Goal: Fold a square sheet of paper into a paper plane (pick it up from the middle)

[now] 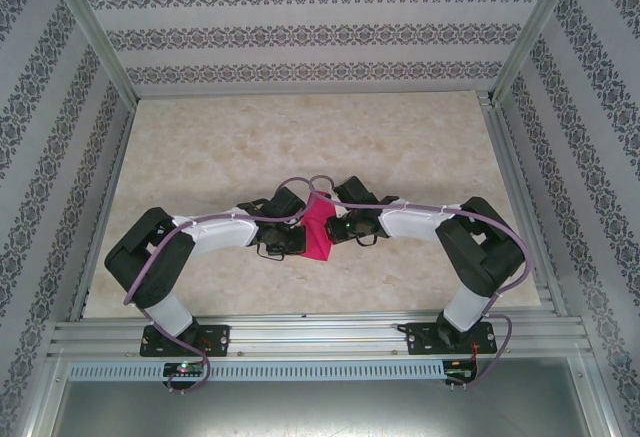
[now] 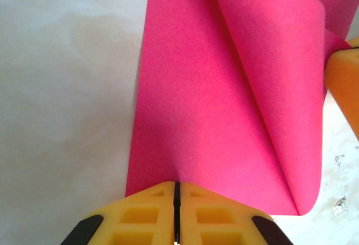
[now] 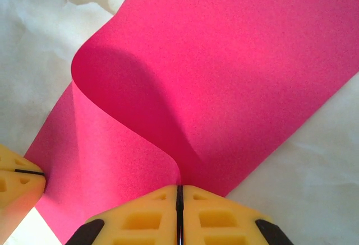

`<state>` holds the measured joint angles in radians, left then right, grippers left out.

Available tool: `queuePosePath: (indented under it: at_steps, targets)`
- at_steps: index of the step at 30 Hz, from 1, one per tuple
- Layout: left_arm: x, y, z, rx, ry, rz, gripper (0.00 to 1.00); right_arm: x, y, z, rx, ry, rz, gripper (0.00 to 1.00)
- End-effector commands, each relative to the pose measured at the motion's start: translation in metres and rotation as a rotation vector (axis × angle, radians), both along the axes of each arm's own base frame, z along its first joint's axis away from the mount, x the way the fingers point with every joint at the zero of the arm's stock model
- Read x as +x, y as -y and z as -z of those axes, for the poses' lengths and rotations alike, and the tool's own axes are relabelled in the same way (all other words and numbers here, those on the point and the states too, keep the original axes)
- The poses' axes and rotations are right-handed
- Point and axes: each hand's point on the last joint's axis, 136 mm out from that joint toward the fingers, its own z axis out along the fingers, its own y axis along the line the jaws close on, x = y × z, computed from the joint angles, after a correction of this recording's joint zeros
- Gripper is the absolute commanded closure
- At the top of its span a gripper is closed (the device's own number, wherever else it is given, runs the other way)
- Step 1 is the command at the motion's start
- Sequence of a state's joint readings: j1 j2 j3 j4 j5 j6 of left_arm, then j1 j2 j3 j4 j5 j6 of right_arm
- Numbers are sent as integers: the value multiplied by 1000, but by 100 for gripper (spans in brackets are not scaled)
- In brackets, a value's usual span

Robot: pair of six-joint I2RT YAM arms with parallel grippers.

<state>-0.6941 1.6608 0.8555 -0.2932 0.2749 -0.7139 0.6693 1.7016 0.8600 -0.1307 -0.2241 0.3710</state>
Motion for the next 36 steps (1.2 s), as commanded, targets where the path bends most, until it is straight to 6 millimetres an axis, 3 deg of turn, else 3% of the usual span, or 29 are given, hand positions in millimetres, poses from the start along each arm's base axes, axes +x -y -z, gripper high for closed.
queuePosePath:
  at_steps: [1,36]
  targets:
    - [-10,-15,12,94,-35,9,89,3,6,-7,-3,12,38,90]
    - [-9,-13,12,87,-35,11,89,-1,13,12,-45,-31,61,90]
